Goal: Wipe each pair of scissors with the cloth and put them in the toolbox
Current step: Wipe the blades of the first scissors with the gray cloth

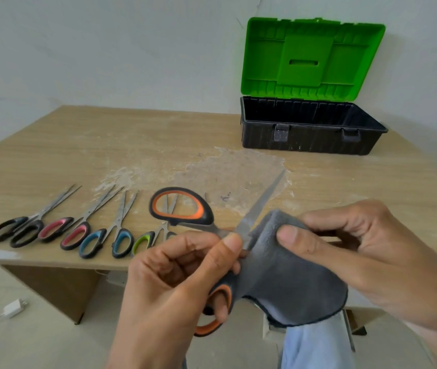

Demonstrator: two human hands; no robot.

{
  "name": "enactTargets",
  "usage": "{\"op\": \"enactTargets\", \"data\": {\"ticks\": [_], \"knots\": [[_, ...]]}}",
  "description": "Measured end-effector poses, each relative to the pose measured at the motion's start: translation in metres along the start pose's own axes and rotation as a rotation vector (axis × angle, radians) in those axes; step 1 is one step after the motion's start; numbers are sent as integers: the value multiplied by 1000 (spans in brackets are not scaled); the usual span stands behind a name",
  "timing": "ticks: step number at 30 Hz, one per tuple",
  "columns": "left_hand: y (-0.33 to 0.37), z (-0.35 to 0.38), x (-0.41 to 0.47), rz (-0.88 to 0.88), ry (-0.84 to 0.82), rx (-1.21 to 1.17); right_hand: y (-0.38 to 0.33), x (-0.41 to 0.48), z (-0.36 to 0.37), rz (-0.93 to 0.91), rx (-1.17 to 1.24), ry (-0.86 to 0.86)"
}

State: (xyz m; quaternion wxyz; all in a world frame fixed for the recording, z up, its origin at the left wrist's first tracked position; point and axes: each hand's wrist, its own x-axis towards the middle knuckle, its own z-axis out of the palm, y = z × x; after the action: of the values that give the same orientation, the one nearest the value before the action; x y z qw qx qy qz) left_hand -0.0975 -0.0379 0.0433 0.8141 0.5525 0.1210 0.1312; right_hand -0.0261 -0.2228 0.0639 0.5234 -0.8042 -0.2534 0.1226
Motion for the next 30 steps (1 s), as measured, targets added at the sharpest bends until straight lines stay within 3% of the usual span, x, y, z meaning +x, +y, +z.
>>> {"op": "enactTargets", "data": {"ticks": [6, 19, 30], "knots": [[-3, -2, 0, -33, 51, -50, 6, 3, 15, 38, -35, -131], [-2, 2, -3, -112, -41, -85, -3, 0, 5, 1, -141, -131], [5, -14, -1, -144, 25, -142, 1, 0, 2, -31, -162, -142]]}}
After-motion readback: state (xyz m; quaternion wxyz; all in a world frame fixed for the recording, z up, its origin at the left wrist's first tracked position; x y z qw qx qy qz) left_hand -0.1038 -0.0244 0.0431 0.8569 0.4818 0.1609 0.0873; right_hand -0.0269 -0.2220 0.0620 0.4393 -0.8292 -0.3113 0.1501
